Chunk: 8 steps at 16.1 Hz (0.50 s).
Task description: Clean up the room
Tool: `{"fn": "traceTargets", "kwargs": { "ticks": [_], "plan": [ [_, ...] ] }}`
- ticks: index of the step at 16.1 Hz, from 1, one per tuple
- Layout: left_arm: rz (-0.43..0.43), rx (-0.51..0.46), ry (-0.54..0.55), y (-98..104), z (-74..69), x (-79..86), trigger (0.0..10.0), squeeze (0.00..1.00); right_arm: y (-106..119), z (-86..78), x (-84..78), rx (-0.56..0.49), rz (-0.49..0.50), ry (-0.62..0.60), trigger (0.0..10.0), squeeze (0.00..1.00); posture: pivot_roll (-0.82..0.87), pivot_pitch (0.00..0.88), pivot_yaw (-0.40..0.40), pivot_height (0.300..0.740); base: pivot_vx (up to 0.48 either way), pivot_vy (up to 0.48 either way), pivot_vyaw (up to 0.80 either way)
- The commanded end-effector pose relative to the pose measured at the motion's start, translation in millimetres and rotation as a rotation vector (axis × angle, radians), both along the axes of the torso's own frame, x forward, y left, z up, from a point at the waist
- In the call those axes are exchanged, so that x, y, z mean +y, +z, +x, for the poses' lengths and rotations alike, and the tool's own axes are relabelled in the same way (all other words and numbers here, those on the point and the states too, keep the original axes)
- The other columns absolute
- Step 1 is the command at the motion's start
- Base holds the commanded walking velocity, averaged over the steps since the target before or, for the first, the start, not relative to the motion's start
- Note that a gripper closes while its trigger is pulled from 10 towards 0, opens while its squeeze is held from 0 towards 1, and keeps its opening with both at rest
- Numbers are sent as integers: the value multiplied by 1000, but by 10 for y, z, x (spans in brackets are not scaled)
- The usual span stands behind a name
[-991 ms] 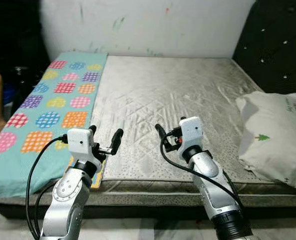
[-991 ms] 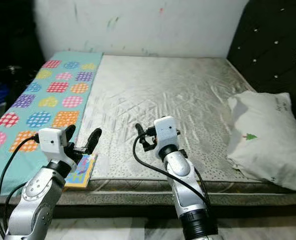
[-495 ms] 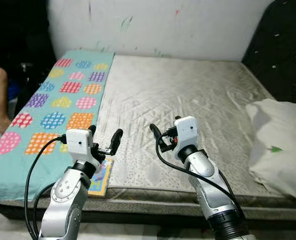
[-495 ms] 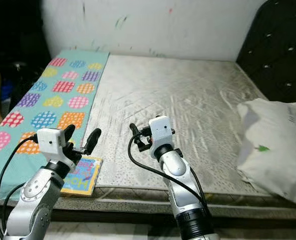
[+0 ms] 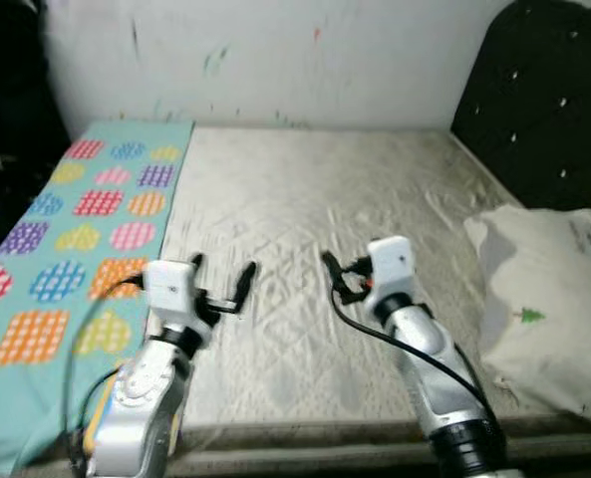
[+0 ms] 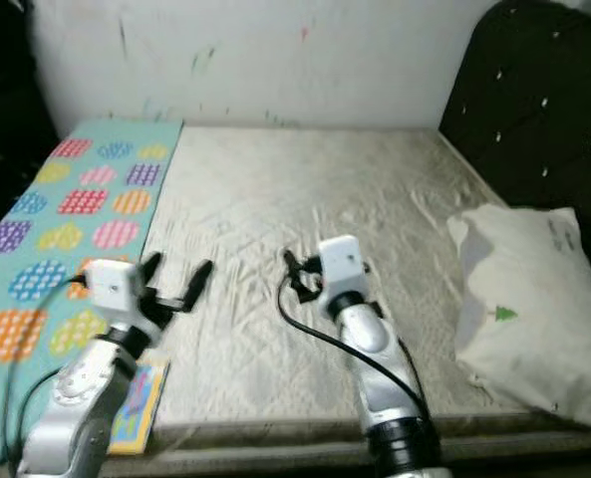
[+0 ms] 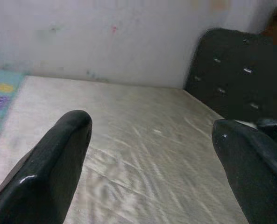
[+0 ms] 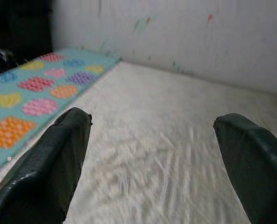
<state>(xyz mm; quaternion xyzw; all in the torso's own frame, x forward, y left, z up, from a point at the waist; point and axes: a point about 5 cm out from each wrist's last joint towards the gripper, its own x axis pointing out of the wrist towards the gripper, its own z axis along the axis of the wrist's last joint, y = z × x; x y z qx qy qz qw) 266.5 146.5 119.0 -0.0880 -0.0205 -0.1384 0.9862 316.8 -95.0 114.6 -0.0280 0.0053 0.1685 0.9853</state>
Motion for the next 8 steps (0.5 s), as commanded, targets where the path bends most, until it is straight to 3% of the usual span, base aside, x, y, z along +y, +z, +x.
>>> {"fn": "traceTargets", "kwargs": {
  "ticks": [1,6,8],
  "plan": [
    [-2,8,53,0,12,67,10000,0,52,4,82,-19,6,29,10000,0,-109,0,-45,740,0,0,0],
    [21,22,58,-20,8,71,10000,0,48,-11,87,-35,-31,48,10000,0,-110,0,-48,740,0,0,0],
    [21,23,56,-20,2,65,10000,0,49,-18,89,-36,-24,48,10000,0,-109,0,-49,740,0,0,725]
  ]
}}
